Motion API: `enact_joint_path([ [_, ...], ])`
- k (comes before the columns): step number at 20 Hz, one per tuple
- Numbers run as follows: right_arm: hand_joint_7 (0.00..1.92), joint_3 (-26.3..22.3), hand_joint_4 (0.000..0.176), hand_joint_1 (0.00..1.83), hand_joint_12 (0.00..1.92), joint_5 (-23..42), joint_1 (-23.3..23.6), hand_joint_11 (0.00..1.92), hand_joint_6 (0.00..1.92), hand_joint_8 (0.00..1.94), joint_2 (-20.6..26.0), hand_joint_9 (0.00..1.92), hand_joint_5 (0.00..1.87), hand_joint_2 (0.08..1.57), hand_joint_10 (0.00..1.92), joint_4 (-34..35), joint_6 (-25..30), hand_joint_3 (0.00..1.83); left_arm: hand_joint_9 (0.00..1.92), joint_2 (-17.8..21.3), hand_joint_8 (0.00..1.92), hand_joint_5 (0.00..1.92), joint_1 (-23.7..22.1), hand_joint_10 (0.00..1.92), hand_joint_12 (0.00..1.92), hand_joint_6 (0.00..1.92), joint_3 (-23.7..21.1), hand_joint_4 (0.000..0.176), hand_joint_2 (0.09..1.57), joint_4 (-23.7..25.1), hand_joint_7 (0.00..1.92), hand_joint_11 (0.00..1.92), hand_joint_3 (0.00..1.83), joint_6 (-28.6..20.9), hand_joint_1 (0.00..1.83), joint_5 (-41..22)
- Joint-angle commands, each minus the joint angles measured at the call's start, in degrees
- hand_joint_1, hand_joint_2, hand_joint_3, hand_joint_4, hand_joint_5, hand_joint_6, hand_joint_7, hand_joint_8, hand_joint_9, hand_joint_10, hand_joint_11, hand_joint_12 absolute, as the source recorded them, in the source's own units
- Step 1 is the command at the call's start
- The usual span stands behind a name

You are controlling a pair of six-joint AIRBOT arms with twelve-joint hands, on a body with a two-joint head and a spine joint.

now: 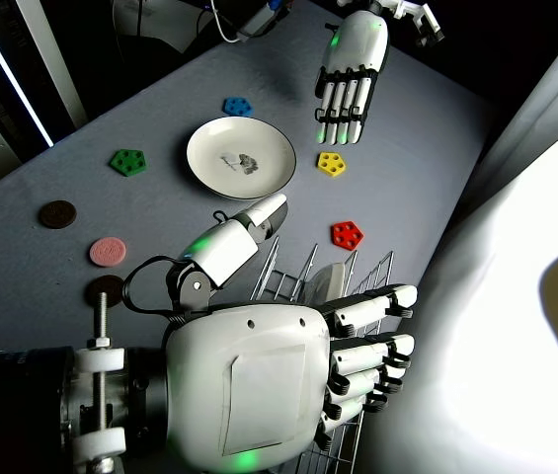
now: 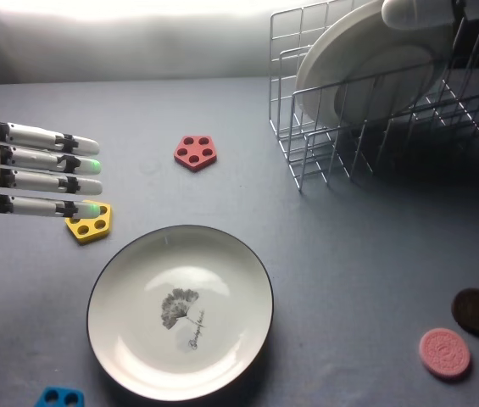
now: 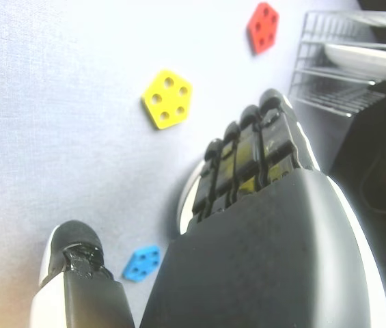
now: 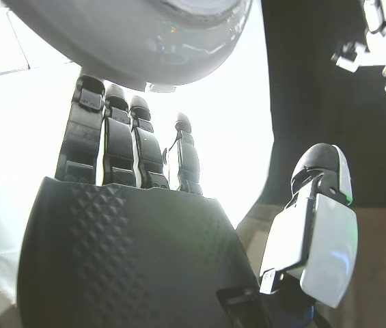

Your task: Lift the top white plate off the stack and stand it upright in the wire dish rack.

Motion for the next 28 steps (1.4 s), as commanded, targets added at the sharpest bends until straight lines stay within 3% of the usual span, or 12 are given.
enact_joint_path([
  [1,0.03,0.17,0.176,0.32,0.00,2.22,0.83,0.21,0.00,0.00,1.10,0.07,0.10,0.85,0.00,2.87,-0.87,0.00,0.01,0.61,0.00,0.00,-1.16,0.00,0.01,0.00,0.14,0.000,0.95,-3.73,0.01,0.04,0.00,0.24,0.23,-2.72],
  [7,0.03,-0.83,0.176,0.28,0.00,2.56,1.67,0.17,0.00,0.00,1.29,0.07,0.10,0.85,0.00,0.82,-10.90,0.00,0.00,0.61,0.00,0.00,-1.16,0.00,0.00,0.00,0.14,0.000,0.95,-3.74,0.00,0.03,0.00,0.24,0.23,-2.76],
  [19,0.03,-4.16,0.176,0.23,0.01,0.07,3.80,0.13,0.00,0.00,2.07,0.04,0.11,0.84,0.00,3.88,-40.74,0.00,0.01,0.63,0.00,0.00,-1.15,0.00,0.01,0.00,0.18,0.000,0.94,-3.78,0.01,0.05,0.00,0.24,0.24,-2.86],
  [24,0.04,-5.96,0.176,0.26,0.02,2.70,4.33,0.15,0.01,0.00,3.17,0.05,0.14,0.85,0.00,4.20,-41.68,0.00,0.00,0.84,0.00,0.00,-1.16,0.00,0.00,0.00,0.18,0.000,0.95,-3.91,0.00,0.03,0.00,0.24,0.25,-2.99],
  [28,0.02,-10.04,0.176,0.24,0.01,5.36,4.33,0.13,0.00,0.00,5.87,0.04,0.13,0.86,0.00,4.03,-43.73,0.00,0.02,0.92,0.00,0.01,-1.16,0.01,0.01,0.00,0.18,0.000,0.94,-4.03,0.01,0.05,0.00,0.22,0.24,-2.99],
])
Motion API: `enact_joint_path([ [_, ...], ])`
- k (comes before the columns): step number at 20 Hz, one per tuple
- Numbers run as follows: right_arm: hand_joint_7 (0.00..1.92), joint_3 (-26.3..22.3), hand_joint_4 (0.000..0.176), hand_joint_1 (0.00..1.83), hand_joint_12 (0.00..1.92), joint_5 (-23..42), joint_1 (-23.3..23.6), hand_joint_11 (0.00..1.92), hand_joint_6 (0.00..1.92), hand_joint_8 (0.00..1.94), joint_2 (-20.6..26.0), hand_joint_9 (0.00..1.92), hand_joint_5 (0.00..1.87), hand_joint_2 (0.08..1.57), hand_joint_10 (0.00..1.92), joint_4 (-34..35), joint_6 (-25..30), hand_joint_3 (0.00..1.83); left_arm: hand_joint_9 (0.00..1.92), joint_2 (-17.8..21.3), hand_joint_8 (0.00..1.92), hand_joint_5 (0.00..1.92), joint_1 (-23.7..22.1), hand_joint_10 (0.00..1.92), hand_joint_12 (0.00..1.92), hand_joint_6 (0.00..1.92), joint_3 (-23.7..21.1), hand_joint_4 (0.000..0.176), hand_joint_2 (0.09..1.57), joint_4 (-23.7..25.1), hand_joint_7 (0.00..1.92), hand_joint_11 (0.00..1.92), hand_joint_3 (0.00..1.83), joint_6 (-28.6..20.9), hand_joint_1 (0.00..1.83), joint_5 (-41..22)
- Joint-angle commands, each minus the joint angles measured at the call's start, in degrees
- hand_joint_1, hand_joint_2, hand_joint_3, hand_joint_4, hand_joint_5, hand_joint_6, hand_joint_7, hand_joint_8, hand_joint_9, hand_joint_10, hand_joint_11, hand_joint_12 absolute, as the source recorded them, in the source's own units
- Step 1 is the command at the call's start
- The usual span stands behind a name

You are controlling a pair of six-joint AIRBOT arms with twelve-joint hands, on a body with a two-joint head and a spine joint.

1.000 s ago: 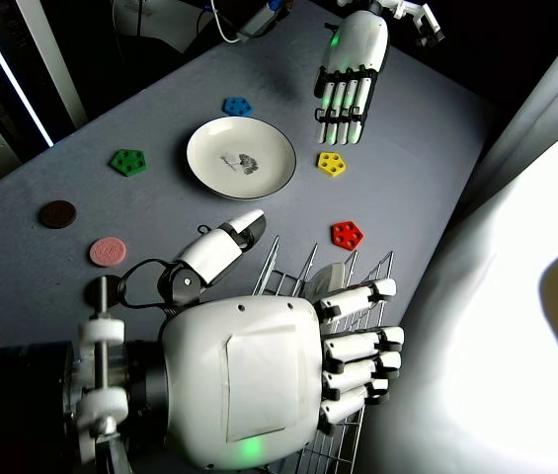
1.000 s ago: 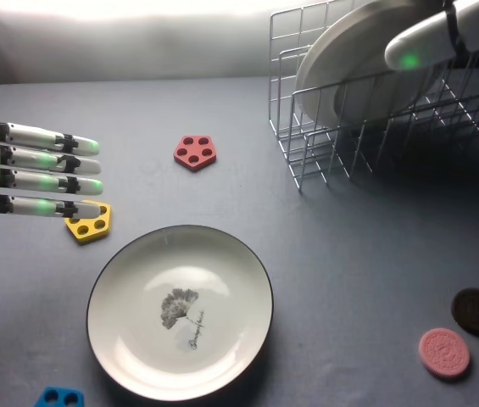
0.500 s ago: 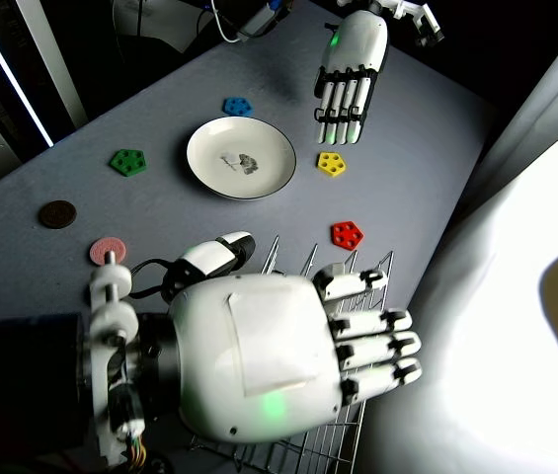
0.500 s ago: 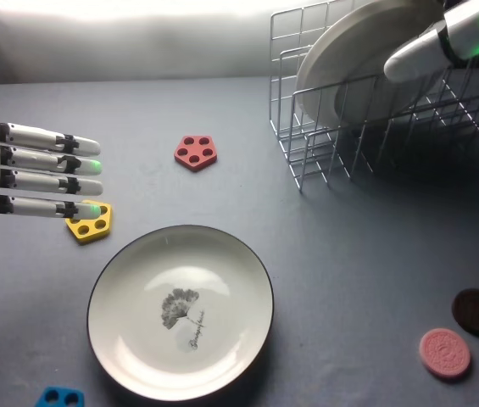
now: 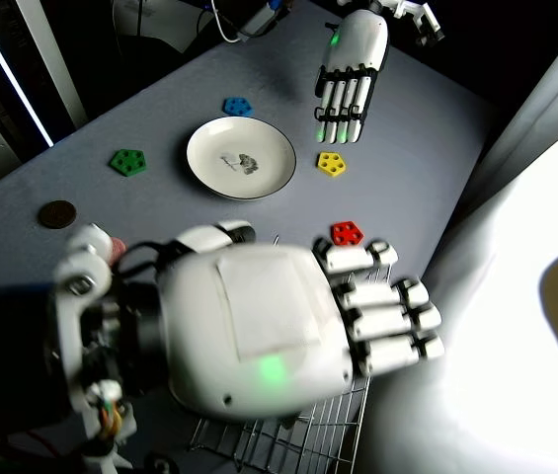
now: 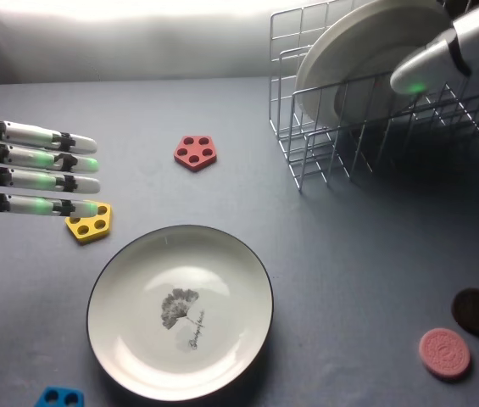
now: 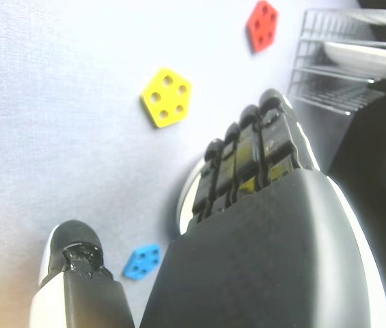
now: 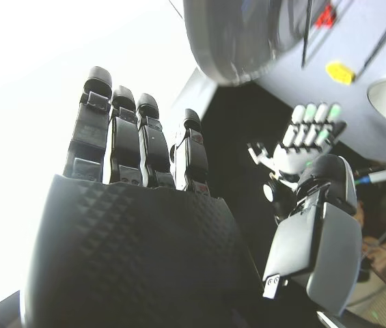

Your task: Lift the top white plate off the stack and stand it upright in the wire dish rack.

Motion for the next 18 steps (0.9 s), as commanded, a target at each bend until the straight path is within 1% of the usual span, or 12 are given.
enact_joint_path([
  [1,0.03,-0.50,0.176,0.25,0.02,3.51,0.74,0.14,0.01,0.00,1.30,0.04,0.13,0.85,0.00,3.73,-0.88,0.00,0.03,0.62,0.01,0.02,-1.16,0.01,0.02,0.01,0.11,0.000,0.94,-3.94,0.03,0.06,0.00,0.25,0.23,-2.55],
  [4,0.05,-3.65,0.176,0.25,0.03,5.14,0.79,0.17,0.00,0.01,3.50,0.07,0.13,0.84,0.01,3.72,-2.72,0.00,0.02,0.62,0.00,0.01,-1.15,0.00,0.00,0.00,0.11,0.000,0.94,-3.93,0.02,0.03,0.00,0.25,0.25,-2.58],
  [6,0.02,-6.39,0.176,0.23,0.03,6.42,0.79,0.16,0.00,0.00,4.92,0.06,0.12,0.85,0.00,3.70,-2.80,0.00,0.04,0.64,0.01,0.03,-1.15,0.01,0.02,0.01,0.11,0.000,0.94,-3.94,0.04,0.07,0.00,0.18,0.25,-2.67],
  [9,0.04,-9.97,0.176,0.23,0.03,7.33,0.78,0.17,0.00,0.01,7.33,0.04,0.13,0.86,0.00,3.70,-3.87,0.00,0.02,0.64,0.00,0.00,-1.15,0.00,0.01,0.00,0.11,0.000,0.94,-3.93,0.01,0.05,0.00,0.07,0.22,-2.70],
  [12,0.04,-13.69,0.176,0.22,0.04,8.39,0.63,0.19,0.00,0.00,9.73,0.05,0.13,0.85,0.00,3.43,-5.40,0.00,0.02,0.70,0.00,0.02,-1.15,0.00,0.01,0.01,0.11,0.000,0.94,-3.94,0.02,0.05,0.00,-0.01,0.29,-2.78],
  [15,0.03,-18.02,0.176,0.16,0.04,9.00,-1.33,0.18,0.00,0.00,11.65,0.07,0.11,0.84,0.01,3.44,-8.34,0.00,0.02,0.72,0.01,0.00,-1.15,0.01,0.01,0.00,0.11,0.000,0.95,-3.94,0.02,0.04,0.00,-0.03,0.25,-2.87],
  [18,0.02,-20.24,0.176,0.16,0.03,9.18,-2.51,0.15,0.00,0.00,12.69,0.04,0.11,0.83,0.00,3.46,-8.47,0.00,0.01,0.75,0.00,0.00,-1.15,0.00,0.01,0.00,0.11,0.000,0.95,-3.94,0.01,0.05,0.00,-0.05,0.25,-2.94],
])
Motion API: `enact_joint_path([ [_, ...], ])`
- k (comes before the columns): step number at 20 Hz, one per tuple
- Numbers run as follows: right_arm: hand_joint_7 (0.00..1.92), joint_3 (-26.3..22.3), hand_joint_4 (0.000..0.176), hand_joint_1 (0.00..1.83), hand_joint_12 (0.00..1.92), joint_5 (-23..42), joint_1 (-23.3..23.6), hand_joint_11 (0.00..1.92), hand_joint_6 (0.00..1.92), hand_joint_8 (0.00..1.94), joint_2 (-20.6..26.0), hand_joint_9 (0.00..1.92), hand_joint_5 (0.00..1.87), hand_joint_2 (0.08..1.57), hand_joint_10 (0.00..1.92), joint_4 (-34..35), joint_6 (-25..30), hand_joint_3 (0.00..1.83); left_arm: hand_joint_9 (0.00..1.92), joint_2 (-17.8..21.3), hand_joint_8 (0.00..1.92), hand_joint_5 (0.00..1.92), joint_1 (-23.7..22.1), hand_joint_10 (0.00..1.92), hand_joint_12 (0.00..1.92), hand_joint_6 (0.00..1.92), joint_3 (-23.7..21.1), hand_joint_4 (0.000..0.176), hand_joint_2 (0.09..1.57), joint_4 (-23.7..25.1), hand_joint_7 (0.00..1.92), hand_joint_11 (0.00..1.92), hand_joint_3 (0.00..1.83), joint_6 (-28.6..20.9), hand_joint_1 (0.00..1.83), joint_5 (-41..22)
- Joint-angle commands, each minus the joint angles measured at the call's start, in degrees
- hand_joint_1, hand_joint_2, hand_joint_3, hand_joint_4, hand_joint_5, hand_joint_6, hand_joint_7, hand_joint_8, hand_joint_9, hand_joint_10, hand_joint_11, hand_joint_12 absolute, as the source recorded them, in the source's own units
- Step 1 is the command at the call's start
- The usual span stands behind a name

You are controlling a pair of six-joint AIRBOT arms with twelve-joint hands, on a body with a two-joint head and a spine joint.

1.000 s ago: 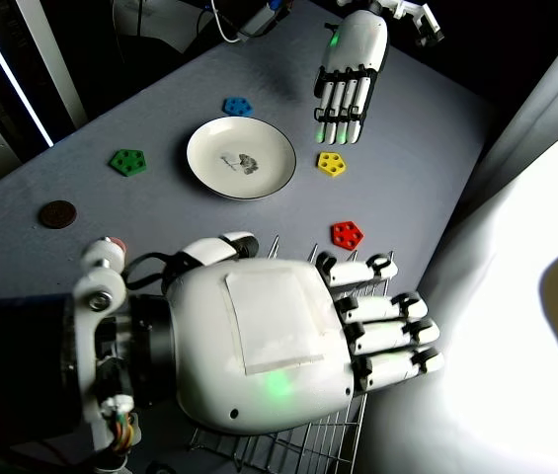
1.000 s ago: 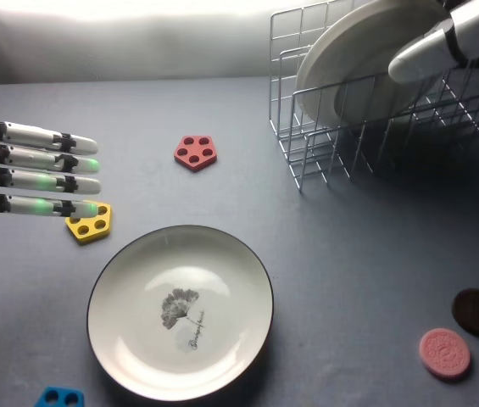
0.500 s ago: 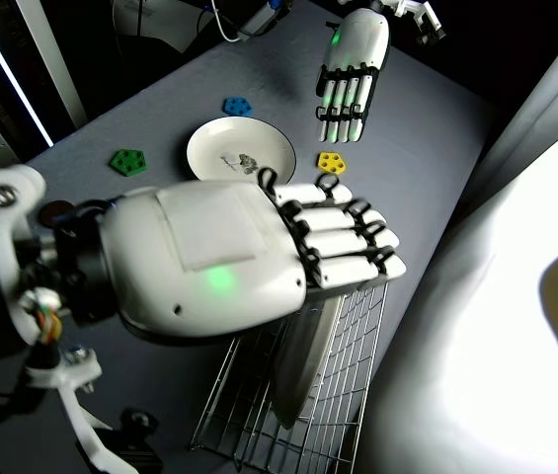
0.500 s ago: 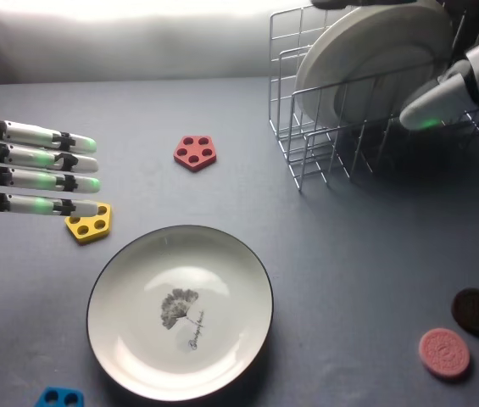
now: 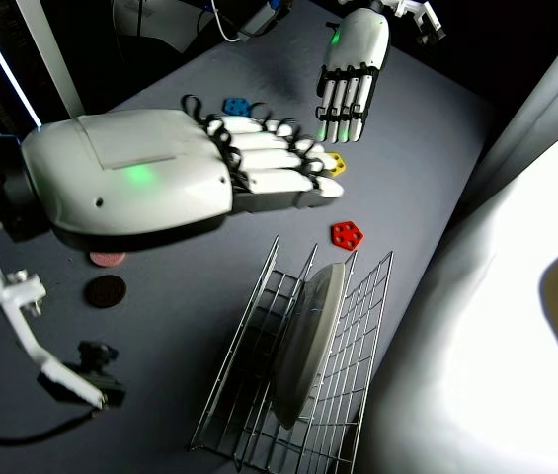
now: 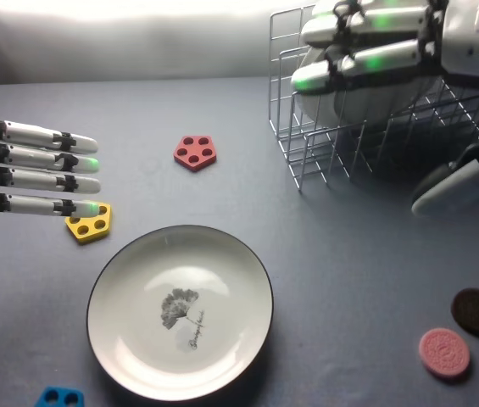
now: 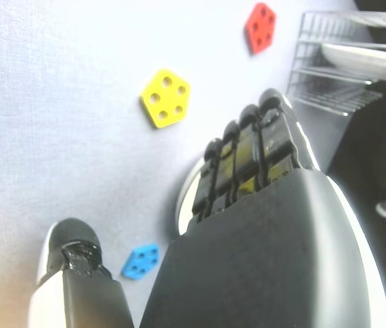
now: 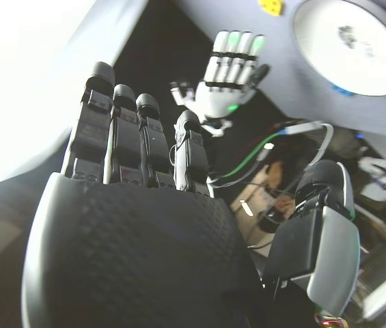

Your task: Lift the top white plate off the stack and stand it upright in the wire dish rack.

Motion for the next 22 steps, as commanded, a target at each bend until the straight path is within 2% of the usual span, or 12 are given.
enact_joint_path([
  [1,0.02,-0.44,0.176,0.16,0.03,3.20,0.00,0.15,0.00,0.00,1.31,0.04,0.11,0.83,0.00,4.66,-0.11,0.00,0.01,0.82,0.00,0.00,-1.15,0.00,0.01,0.00,0.11,0.000,0.95,-3.84,0.01,0.05,0.00,0.21,0.25,-2.63],
  [12,0.03,-5.72,0.176,0.16,0.04,4.70,-3.54,0.16,0.00,0.00,3.51,0.06,0.10,0.84,0.00,2.68,-0.08,0.00,0.01,1.05,0.00,0.00,-1.18,0.00,0.01,0.00,-0.07,0.000,0.95,-4.25,0.01,0.04,0.00,-0.27,0.27,-3.66],
  [22,0.02,-6.43,0.176,0.18,0.04,5.34,-4.81,0.15,0.00,0.00,4.09,0.04,0.11,0.84,0.00,2.72,-1.33,0.00,0.01,1.70,0.00,0.01,-1.20,0.00,0.00,0.00,-1.66,0.000,0.94,-4.55,0.02,0.03,0.00,-0.53,0.24,-3.31],
])
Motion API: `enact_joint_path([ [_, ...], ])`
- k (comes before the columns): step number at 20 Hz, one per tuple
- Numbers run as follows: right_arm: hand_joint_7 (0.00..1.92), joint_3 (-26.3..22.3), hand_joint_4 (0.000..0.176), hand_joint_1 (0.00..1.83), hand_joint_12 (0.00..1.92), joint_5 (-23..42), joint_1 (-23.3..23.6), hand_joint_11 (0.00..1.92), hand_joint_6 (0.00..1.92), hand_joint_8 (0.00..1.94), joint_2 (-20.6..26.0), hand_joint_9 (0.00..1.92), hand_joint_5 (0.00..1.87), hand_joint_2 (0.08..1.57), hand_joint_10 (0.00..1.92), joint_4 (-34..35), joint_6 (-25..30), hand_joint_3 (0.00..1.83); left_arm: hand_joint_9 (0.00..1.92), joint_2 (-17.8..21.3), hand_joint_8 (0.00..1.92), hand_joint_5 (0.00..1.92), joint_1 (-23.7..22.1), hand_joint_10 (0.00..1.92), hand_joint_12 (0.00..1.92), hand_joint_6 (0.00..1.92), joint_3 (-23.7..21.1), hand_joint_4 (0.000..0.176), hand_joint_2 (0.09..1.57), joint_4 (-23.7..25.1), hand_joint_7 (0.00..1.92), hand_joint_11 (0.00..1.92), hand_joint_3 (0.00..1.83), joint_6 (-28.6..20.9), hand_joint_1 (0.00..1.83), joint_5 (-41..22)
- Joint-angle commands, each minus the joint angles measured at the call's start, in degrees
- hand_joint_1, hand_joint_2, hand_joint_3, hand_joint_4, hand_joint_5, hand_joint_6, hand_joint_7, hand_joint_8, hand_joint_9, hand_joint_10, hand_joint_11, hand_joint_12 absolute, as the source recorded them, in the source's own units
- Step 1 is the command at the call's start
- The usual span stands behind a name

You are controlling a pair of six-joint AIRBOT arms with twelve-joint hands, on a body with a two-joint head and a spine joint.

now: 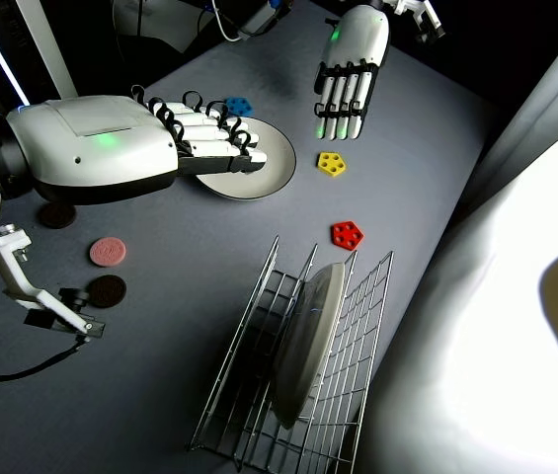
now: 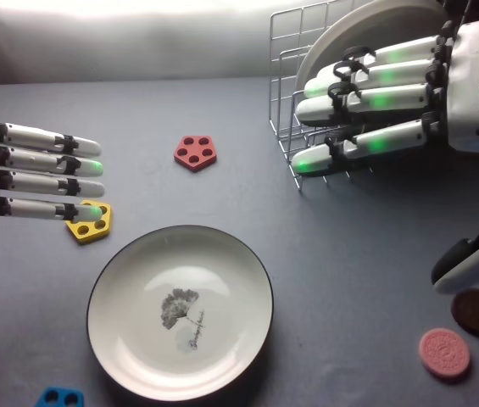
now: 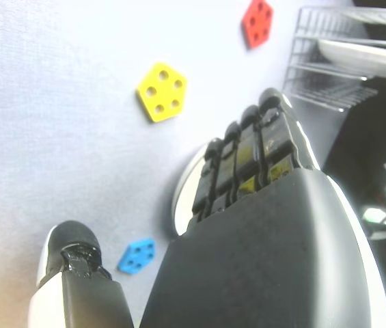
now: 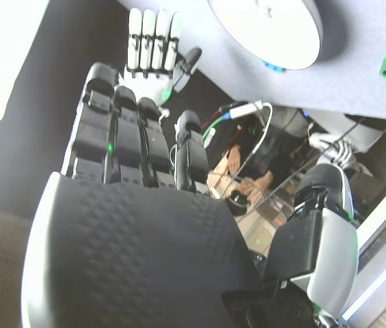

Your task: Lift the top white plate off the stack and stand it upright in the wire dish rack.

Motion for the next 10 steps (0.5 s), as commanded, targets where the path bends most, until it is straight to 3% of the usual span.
enact_joint_path([
  [1,0.00,-0.29,0.176,0.16,0.05,3.37,0.14,0.16,0.00,0.00,0.75,0.04,0.10,0.84,0.00,3.68,-0.13,0.00,0.02,0.94,0.01,0.01,-1.20,0.01,0.01,0.00,-0.58,0.000,0.95,-4.43,0.02,0.05,0.00,0.22,0.25,-2.23],
  [10,0.02,-0.86,0.176,0.19,0.04,3.39,-0.17,0.12,0.00,0.01,0.97,0.04,0.12,0.85,0.00,3.68,-1.42,0.00,0.01,2.87,0.00,0.00,-1.22,0.00,0.01,0.00,-5.68,0.000,0.94,-3.20,0.01,0.06,0.00,0.41,0.26,0.08],
])
